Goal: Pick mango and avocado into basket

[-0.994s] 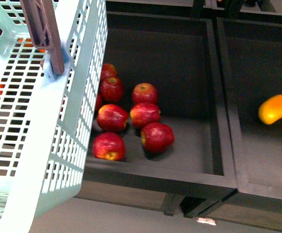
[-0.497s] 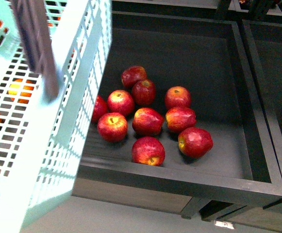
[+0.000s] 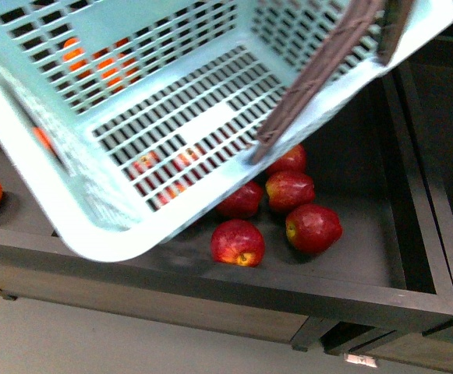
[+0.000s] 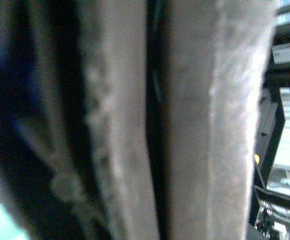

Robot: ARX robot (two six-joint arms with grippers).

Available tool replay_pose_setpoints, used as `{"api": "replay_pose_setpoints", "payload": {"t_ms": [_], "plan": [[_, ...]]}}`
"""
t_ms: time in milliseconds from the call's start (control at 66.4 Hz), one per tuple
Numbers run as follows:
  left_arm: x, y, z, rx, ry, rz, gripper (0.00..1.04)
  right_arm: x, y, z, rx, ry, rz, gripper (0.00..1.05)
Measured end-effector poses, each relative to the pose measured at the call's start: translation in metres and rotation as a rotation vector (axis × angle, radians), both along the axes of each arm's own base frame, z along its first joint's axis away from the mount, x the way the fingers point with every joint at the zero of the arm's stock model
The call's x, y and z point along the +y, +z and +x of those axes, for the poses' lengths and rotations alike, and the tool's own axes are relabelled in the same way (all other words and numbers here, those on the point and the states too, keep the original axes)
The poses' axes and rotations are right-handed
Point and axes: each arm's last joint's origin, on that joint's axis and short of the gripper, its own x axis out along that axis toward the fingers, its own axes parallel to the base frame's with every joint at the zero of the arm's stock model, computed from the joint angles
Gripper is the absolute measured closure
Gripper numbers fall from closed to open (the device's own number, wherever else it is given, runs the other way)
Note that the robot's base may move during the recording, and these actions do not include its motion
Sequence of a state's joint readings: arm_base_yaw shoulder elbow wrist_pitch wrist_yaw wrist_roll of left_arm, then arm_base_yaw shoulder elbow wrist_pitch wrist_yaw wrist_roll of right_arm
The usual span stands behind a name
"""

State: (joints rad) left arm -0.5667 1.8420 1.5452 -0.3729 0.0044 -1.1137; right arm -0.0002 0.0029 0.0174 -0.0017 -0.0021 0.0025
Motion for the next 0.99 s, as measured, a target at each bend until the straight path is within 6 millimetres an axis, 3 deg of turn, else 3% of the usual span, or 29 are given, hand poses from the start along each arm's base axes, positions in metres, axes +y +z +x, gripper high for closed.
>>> {"api": "replay_pose_setpoints", "payload": {"t_ms": [136, 286, 858, 994], "plan": [[-0.032, 0.008, -0.008, -0.016, -0.144, -0.010, 0.80, 0.000, 0.000, 0.000, 0.000, 0.000, 0.000, 0.09], [-0.048, 0.008, -0.023, -0.019, -0.296, 0.024, 0.80, 0.000, 0.000, 0.000, 0.000, -0.002, 0.000, 0.09], [-0.044, 0.008, -0.020, -0.049, -0.317, 0.072, 0.80, 0.000, 0.000, 0.000, 0.004, -0.001, 0.005, 0.09], [-0.044, 0.008, -0.020, -0.050, -0.314, 0.075, 0.80, -0.011, 0.002, 0.008, 0.492, -0.057, 0.296, 0.09]]}}
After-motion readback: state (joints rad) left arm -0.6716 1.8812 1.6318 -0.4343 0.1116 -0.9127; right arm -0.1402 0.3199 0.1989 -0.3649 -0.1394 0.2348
